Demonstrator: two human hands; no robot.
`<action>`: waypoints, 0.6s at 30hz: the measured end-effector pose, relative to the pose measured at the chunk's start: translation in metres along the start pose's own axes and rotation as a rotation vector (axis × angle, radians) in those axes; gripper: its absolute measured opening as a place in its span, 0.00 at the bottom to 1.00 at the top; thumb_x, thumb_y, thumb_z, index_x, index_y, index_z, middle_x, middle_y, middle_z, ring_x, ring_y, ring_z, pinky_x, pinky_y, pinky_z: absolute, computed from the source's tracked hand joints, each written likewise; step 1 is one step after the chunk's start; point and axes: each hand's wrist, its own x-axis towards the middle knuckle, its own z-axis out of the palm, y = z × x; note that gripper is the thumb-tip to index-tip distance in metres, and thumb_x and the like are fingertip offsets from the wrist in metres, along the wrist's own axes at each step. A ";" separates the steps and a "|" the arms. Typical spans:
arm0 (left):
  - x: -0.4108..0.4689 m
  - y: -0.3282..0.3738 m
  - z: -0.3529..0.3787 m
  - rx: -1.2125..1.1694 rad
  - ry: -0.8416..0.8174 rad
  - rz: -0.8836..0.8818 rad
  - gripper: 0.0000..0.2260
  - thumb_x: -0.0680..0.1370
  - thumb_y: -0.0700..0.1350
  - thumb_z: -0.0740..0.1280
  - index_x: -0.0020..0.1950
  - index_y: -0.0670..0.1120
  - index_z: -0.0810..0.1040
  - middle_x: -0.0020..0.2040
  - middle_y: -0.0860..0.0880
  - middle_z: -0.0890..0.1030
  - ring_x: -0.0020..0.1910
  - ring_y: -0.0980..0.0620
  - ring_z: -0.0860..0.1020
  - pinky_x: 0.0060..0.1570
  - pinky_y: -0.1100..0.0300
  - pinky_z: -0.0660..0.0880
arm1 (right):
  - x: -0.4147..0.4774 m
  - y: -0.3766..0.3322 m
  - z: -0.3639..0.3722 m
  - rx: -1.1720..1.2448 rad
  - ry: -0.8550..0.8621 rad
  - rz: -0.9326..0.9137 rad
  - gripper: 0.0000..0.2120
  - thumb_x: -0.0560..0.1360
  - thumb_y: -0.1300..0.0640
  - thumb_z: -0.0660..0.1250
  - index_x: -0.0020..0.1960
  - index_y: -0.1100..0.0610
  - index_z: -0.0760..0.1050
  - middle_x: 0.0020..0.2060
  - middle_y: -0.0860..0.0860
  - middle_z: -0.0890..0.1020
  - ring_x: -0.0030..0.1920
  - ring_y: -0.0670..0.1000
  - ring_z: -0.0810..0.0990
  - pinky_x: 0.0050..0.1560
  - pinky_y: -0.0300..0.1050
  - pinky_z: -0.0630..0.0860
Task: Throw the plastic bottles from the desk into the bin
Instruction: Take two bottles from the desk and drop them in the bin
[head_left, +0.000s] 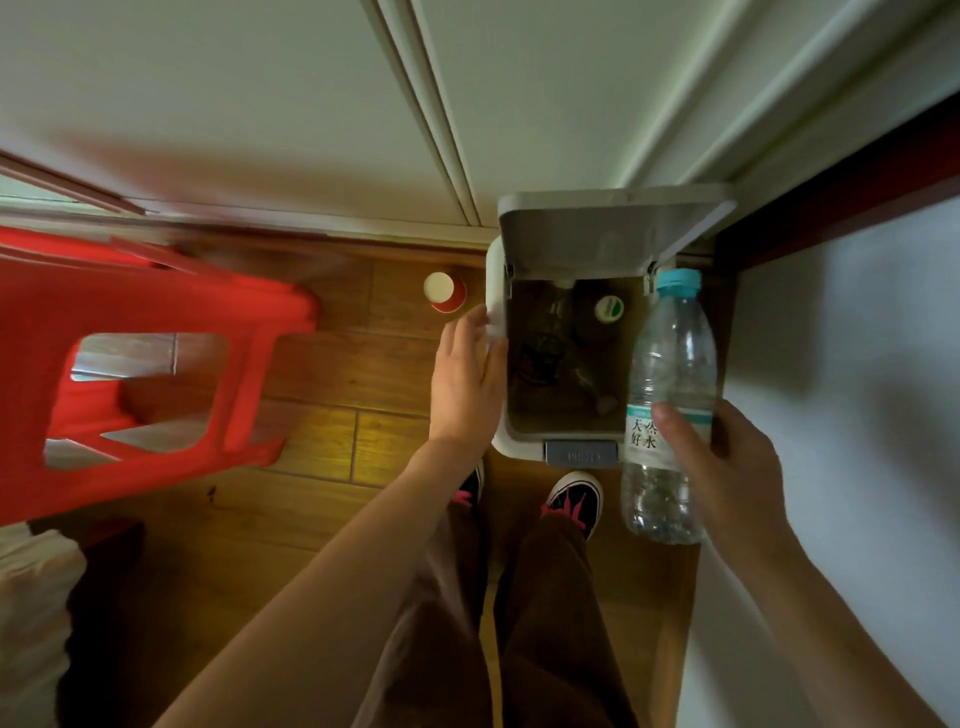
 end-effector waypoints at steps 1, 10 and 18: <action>0.001 -0.004 0.003 -0.016 -0.015 -0.030 0.18 0.82 0.48 0.59 0.71 0.46 0.68 0.65 0.48 0.73 0.60 0.53 0.75 0.58 0.58 0.77 | 0.001 -0.001 0.004 -0.045 -0.022 0.008 0.27 0.68 0.40 0.66 0.60 0.56 0.77 0.46 0.45 0.83 0.43 0.41 0.83 0.36 0.30 0.76; 0.007 -0.026 0.024 -0.089 -0.035 -0.128 0.17 0.82 0.49 0.59 0.66 0.40 0.70 0.57 0.45 0.74 0.44 0.62 0.72 0.40 0.81 0.67 | 0.050 -0.010 0.052 -0.218 -0.139 0.105 0.23 0.72 0.38 0.67 0.50 0.58 0.80 0.35 0.48 0.84 0.28 0.40 0.83 0.25 0.30 0.74; 0.010 -0.040 0.032 -0.165 -0.007 -0.108 0.09 0.81 0.49 0.59 0.48 0.44 0.70 0.40 0.54 0.69 0.36 0.63 0.70 0.36 0.76 0.67 | 0.105 -0.013 0.088 -0.135 -0.098 0.158 0.24 0.71 0.38 0.69 0.50 0.60 0.81 0.40 0.53 0.85 0.36 0.47 0.83 0.31 0.34 0.76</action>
